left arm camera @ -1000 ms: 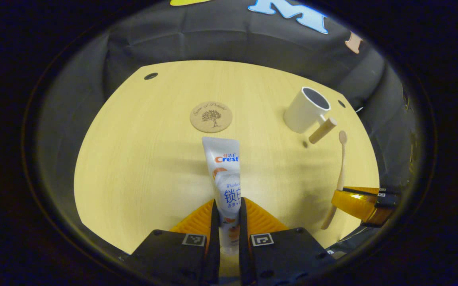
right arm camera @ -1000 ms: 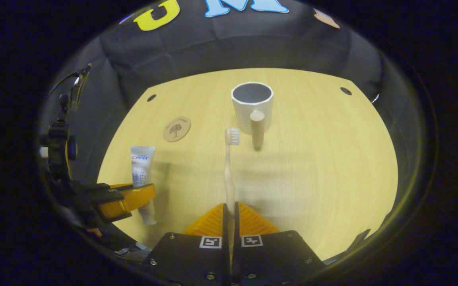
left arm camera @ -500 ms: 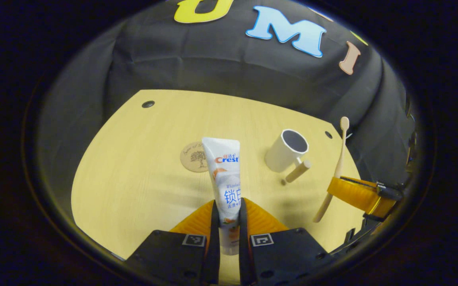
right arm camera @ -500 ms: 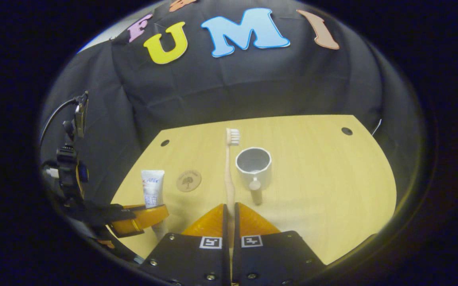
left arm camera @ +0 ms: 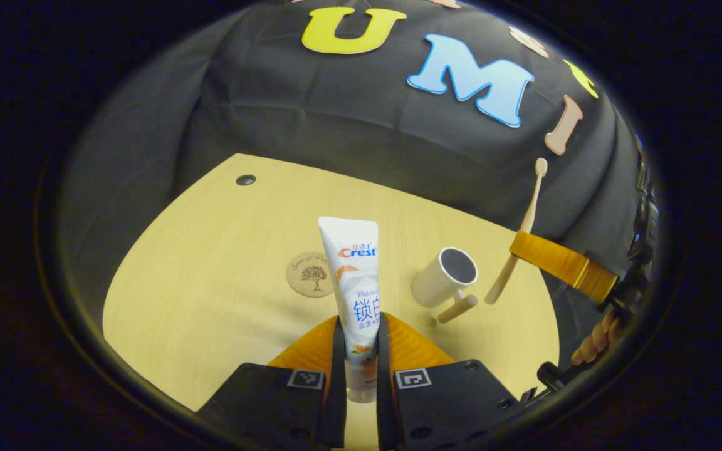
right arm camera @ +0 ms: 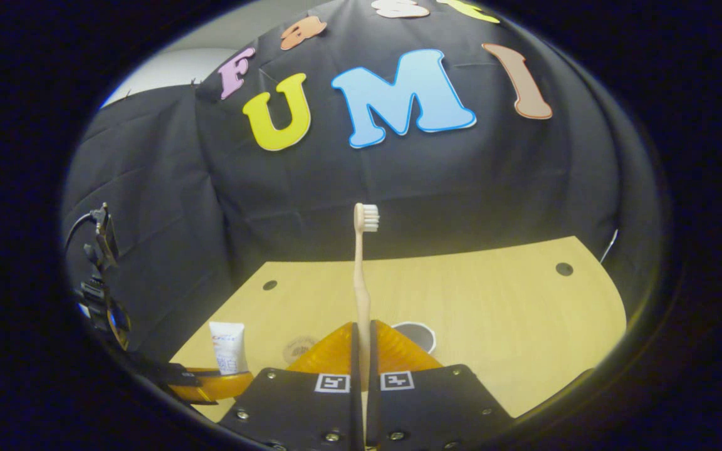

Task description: Put the toothbrush and toothpaste on the desktop into the cup, then pick up the cup and place it on the coaster on the desktop.

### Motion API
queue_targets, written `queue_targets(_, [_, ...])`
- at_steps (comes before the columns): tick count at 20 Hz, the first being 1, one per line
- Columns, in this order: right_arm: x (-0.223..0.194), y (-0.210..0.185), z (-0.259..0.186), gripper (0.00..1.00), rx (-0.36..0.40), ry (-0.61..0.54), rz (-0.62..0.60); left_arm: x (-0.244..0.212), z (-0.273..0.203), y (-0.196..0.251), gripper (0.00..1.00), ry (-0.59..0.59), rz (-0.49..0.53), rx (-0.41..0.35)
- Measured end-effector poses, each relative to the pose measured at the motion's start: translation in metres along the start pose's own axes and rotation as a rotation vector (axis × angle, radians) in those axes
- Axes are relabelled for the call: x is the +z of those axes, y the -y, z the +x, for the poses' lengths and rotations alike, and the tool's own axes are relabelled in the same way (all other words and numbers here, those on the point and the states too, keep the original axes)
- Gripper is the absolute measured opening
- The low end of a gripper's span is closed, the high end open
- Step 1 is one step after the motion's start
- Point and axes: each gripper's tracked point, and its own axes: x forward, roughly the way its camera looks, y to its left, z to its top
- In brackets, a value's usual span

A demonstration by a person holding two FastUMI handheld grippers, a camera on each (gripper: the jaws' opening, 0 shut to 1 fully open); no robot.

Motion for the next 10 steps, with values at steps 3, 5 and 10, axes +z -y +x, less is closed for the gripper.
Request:
queue_targets(3, [0.008,0.005,0.016,0.03,-0.003,0.021,-0.015,0.005,-0.006,0.0,0.25,0.034,-0.008,0.013])
queue_targets(5, [0.009,0.009,0.026,0.03,-0.008,0.025,-0.029,0.008,-0.009,-0.002,0.27,0.052,-0.01,0.025])
queue_targets(10, [0.005,0.016,0.043,0.03,-0.027,0.031,-0.084,0.014,-0.016,0.0,0.27,0.079,-0.036,0.031])
